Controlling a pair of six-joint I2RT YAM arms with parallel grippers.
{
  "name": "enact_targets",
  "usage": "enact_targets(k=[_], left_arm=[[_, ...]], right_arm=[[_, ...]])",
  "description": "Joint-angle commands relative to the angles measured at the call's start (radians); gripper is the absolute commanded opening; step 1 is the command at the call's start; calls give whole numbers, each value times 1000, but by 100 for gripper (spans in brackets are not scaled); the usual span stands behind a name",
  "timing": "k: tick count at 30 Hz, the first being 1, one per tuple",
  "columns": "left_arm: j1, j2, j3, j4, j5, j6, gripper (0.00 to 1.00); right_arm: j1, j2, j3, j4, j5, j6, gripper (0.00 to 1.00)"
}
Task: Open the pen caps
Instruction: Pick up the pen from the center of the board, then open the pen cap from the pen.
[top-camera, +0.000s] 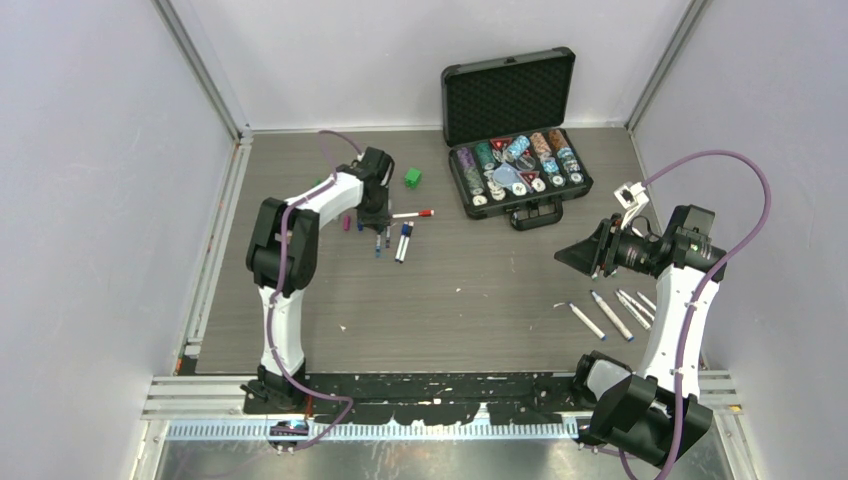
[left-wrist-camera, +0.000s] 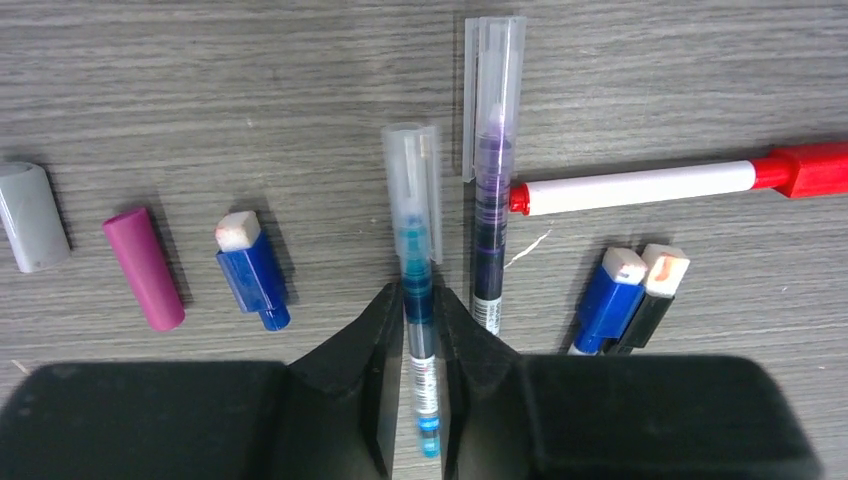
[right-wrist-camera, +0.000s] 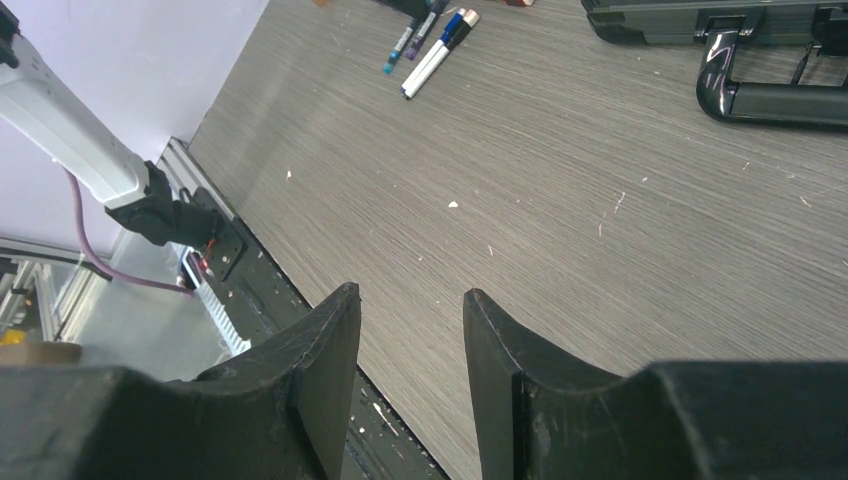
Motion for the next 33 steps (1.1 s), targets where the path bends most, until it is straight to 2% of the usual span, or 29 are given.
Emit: enact_targets(k=[1, 5, 9, 14, 17, 19, 23, 26, 29, 33], left_arm=[[3, 3, -26, 4, -1, -9, 15], [3, -46, -39, 8, 10, -9, 1], [3, -133, -72, 19, 2, -14, 0], [3, -312, -177, 61, 21, -25, 0], [3, -464, -279, 120, 70, -43, 0], [3, -567, -357, 171, 157, -57, 0], [2, -775, -548, 360, 388, -150, 0], [-15, -930, -717, 606, 481, -290, 0], [-61, -1063, -883, 837, 479, -421, 0], [-149, -1180, -1004, 1022, 369, -520, 0]], right_arm=[[3, -10, 10, -3, -22, -12, 48], [4, -7, 11, -5, -23, -15, 48], [3, -6, 10, -4, -24, -14, 48], [4, -3, 7, -6, -29, -17, 48], [7, 3, 7, -18, -33, -36, 48], [16, 7, 4, -23, -45, -47, 48], [67, 23, -10, -19, -77, -68, 50], [146, 43, -19, -6, -103, -69, 51], [254, 79, 3, -1, -95, -61, 52], [415, 134, 57, 8, -56, -20, 53]])
